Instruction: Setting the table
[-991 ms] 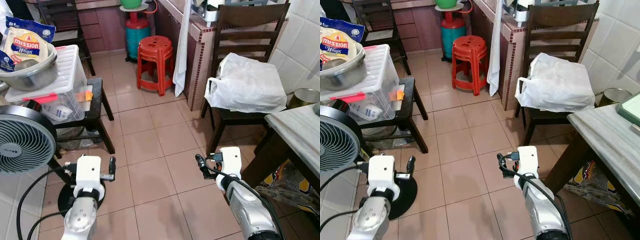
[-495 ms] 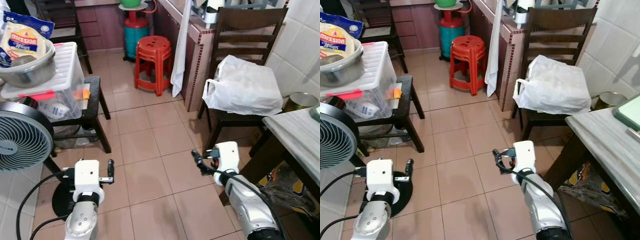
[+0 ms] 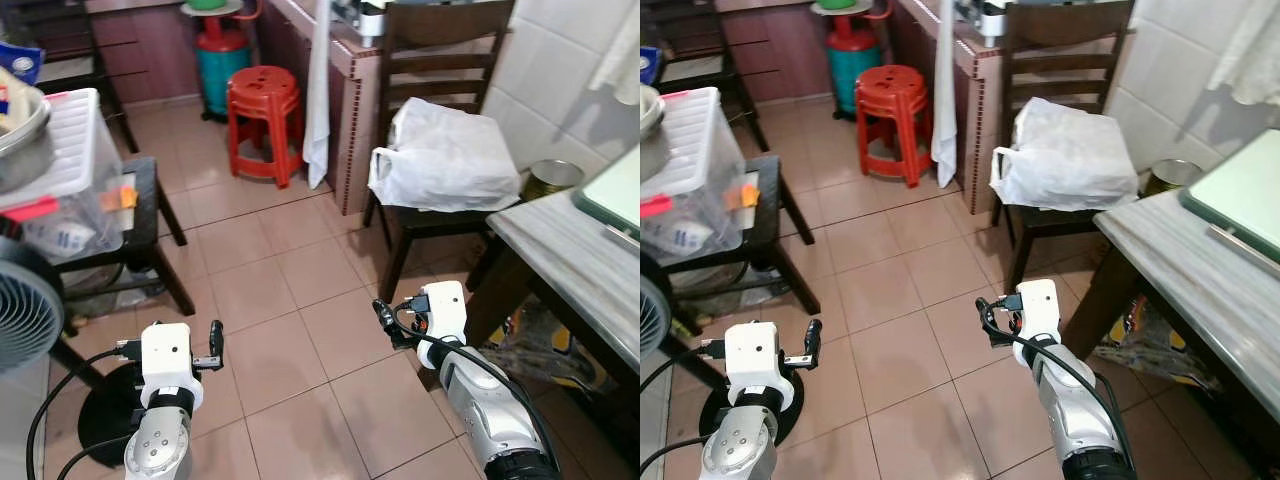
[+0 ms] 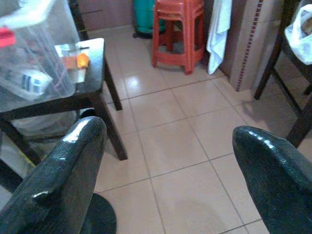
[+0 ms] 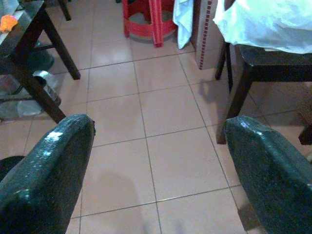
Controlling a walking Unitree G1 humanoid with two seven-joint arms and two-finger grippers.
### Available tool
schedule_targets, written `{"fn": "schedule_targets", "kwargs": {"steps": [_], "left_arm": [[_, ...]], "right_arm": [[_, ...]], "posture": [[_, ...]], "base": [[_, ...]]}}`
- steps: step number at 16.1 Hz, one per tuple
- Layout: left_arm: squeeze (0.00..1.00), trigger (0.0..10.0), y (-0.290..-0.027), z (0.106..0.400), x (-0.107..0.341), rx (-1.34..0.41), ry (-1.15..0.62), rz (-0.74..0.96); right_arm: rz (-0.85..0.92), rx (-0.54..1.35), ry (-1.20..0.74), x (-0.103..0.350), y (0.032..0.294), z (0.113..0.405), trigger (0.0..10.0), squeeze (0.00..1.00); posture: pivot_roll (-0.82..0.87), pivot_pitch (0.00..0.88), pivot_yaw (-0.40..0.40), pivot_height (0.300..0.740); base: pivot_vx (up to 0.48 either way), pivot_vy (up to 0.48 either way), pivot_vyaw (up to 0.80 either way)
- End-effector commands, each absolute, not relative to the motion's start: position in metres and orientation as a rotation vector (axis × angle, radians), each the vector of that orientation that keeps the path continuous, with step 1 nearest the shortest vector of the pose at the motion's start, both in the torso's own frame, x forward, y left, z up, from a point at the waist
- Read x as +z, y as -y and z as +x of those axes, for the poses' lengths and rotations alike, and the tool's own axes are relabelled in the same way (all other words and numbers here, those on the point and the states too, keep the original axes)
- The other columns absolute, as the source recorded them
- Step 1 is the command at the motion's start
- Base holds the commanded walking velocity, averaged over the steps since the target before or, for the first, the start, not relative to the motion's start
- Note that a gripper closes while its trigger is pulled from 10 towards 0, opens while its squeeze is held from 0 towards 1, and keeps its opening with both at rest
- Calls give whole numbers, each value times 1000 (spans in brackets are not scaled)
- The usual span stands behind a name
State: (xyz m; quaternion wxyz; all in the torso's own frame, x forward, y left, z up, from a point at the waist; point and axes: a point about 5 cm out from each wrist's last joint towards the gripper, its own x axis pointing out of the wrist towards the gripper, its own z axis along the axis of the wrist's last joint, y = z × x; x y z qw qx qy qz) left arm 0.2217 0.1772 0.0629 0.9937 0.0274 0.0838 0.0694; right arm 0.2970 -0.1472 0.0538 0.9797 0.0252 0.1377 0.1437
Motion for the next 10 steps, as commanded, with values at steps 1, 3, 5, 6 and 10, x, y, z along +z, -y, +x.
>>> {"fn": "schedule_targets", "kwargs": {"steps": [1, 3, 5, 6, 10], "left_arm": [[0, 10000, -179, 222, 60, 133, -180, 45], [0, 10000, -179, 223, 60, 144, -184, 42], [0, 10000, -176, 223, 60, 134, -180, 19], [0, 10000, -175, 225, 62, 133, -180, 6], [0, 10000, -173, 228, 64, 126, -181, -27]], "right_arm": [[53, 289, -295, 51, 147, 296, 10000, 0], [59, 289, -299, 50, 147, 294, 10000, 0], [51, 288, -293, 51, 146, 293, 10000, 0], [63, 266, -306, 50, 147, 293, 10000, 0], [77, 289, -316, 50, 147, 294, 10000, 0]], "posture": [[-4, 84, 29, 740], [-12, 89, 30, 740], [-16, 89, 28, 740], [-18, 89, 26, 740], [-21, 90, 19, 740]], "base": [[0, 0, -712], [0, 0, -712], [0, 0, -709], [0, 0, -706], [0, 0, -703]]}}
